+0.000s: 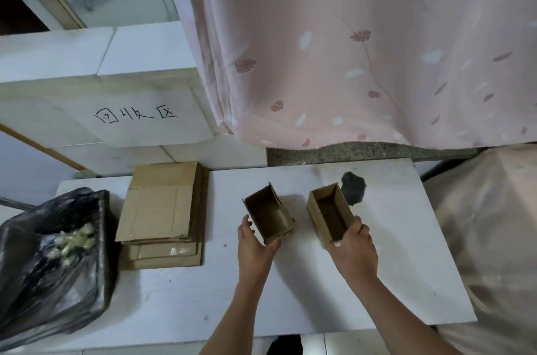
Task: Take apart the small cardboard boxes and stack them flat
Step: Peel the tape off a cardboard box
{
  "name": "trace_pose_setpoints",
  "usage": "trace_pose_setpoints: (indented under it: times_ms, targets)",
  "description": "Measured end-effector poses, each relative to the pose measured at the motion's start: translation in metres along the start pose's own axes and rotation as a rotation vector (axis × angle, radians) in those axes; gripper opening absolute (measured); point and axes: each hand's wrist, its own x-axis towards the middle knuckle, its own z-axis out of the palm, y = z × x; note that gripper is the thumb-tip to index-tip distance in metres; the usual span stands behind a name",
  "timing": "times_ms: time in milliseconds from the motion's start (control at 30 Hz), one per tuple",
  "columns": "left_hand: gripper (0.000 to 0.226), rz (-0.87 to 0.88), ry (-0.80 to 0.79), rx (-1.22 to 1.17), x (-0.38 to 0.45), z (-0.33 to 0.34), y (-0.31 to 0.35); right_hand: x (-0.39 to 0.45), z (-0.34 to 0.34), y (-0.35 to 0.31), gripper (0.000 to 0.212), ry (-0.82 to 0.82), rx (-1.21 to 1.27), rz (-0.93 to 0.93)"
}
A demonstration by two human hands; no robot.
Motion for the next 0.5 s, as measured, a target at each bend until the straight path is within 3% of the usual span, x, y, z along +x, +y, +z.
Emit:
trace_pose_setpoints:
  times_ms: [133, 233, 400, 500]
  targets:
    - [0.1, -0.019, 0.022, -0.076, -0.005, 0.008, 0.008, 0.004, -0.007, 0.0, 0.087, -0.051, -0.011, 0.006]
    - [0.102, -0.135, 0.061, -0.142, -0.015, 0.019, 0.013, 0.005, -0.012, -0.001, 0.078, -0.104, 0.082, 0.042]
    - [0.094, -0.378, 0.081, -0.187, -0.044, 0.034, 0.02, 0.008, -0.029, 0.008, 0.051, -0.192, 0.554, 0.254]
    - [0.078, -0.567, -0.041, -0.279, -0.06, 0.047, 0.03, 0.007, -0.039, 0.022, 0.045, -0.284, 0.771, 0.397]
